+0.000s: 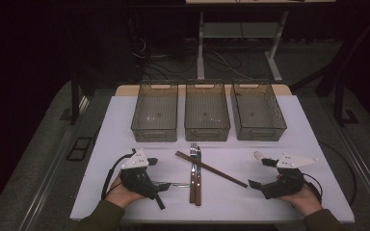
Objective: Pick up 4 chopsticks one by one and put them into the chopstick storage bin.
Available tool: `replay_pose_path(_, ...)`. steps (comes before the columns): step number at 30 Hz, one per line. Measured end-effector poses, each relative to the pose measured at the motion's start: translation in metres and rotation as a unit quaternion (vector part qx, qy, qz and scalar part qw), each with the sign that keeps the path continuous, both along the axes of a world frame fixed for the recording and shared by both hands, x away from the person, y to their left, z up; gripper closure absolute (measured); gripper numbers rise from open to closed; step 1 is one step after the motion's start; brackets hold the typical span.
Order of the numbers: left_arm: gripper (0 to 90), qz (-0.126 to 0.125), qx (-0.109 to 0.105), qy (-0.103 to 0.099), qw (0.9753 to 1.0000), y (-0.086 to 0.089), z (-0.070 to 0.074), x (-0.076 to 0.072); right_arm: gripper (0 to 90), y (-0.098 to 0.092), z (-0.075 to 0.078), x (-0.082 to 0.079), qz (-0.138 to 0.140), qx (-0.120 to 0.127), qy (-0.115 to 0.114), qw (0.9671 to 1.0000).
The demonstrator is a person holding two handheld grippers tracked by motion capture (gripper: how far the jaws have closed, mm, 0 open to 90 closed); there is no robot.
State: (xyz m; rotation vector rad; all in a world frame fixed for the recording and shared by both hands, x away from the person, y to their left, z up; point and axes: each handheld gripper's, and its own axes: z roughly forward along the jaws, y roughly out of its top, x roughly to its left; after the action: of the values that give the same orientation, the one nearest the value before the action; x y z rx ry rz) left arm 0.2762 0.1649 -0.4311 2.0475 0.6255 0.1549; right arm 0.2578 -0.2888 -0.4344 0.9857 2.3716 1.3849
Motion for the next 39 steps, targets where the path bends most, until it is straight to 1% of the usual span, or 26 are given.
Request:
replay_pose_path(1,0.0,-0.001,0.003,0.0,1.0,0.0,0.0,0.0,3.6,-0.001,0.0,0.001,-0.001,0.001,0.001,1.0)
replay_pose_path(6,0.0,0.002,0.001,-0.002,1.0,0.001,-0.001,0.001,3.5,-0.001,0.001,0.002,0.002,0.002,0.002,1.0)
replay_pose_path(7,0.0,0.002,-0.001,-0.001,1.0,0.001,-0.001,0.001,3.6,-0.001,0.0,0.003,0.007,0.001,0.009,0.9999)
replay_pose_path(9,0.0,0.001,0.005,-0.001,1.0,0.001,-0.001,0.001,3.6,-0.001,0.001,0.004,0.008,0.002,0.012,0.9999)
replay_pose_path(11,0.0,0.0,0.006,-0.002,1.0,0.001,-0.001,0.001,3.6,0.0,0.002,0.005,0.009,0.003,0.011,0.9999)
replay_pose_path(13,0.0,0.001,0.006,-0.003,1.0,0.001,-0.001,0.001,3.6,0.001,0.004,0.007,0.012,0.003,0.014,0.9998)
replay_pose_path(15,0.0,0.004,0.005,0.001,1.0,0.0,0.0,0.001,3.6,0.002,0.006,0.008,0.016,0.0,0.015,0.9998)
replay_pose_path(16,0.0,0.003,0.005,-0.001,1.0,0.0,0.0,0.002,3.6,0.002,0.006,0.008,0.016,0.0,0.015,0.9998)
replay_pose_path(17,0.0,0.004,0.005,0.0,1.0,0.0,0.0,0.002,3.6,0.003,0.007,0.008,0.021,-0.012,0.016,0.9996)
replay_pose_path(19,0.0,0.0,0.009,0.001,1.0,0.0,-0.001,0.001,3.6,0.005,0.01,0.008,0.024,-0.013,0.014,0.9995)
replay_pose_path(21,0.0,0.0,0.008,0.0,1.0,0.001,-0.001,0.001,3.6,0.006,0.011,0.008,0.025,-0.014,0.014,0.9995)
replay_pose_path(26,0.0,0.001,0.007,-0.001,1.0,-0.001,0.0,0.0,3.6,0.011,0.013,0.01,0.037,-0.012,0.02,0.999)
replay_pose_path(30,0.0,0.002,0.008,0.0,1.0,-0.002,0.0,-0.002,3.6,0.011,0.015,0.011,0.038,-0.008,0.022,0.999)
replay_pose_path(31,0.0,0.004,0.007,0.0,1.0,-0.002,0.0,-0.002,5.8,0.012,0.016,0.012,0.04,-0.009,0.024,0.9989)
replay_pose_path(34,0.0,0.003,0.008,-0.002,1.0,-0.001,0.0,-0.002,5.9,0.013,0.016,0.014,0.042,-0.009,0.026,0.9988)
replay_pose_path(35,0.0,0.003,0.007,-0.002,1.0,-0.001,0.0,-0.003,7.4,0.016,0.015,0.016,0.044,-0.013,0.027,0.9986)
replay_pose_path(37,0.0,0.002,0.009,-0.002,1.0,-0.001,0.0,-0.002,7.4,0.017,0.015,0.017,0.046,-0.014,0.028,0.9985)
replay_pose_path(38,0.0,0.001,0.009,-0.001,1.0,-0.002,0.0,-0.002,7.4,0.018,0.015,0.018,0.046,-0.017,0.032,0.9983)
replay_pose_path(39,0.0,0.001,0.01,-0.002,1.0,-0.002,0.0,-0.002,10.6,0.022,0.014,0.021,0.045,-0.021,0.034,0.9982)
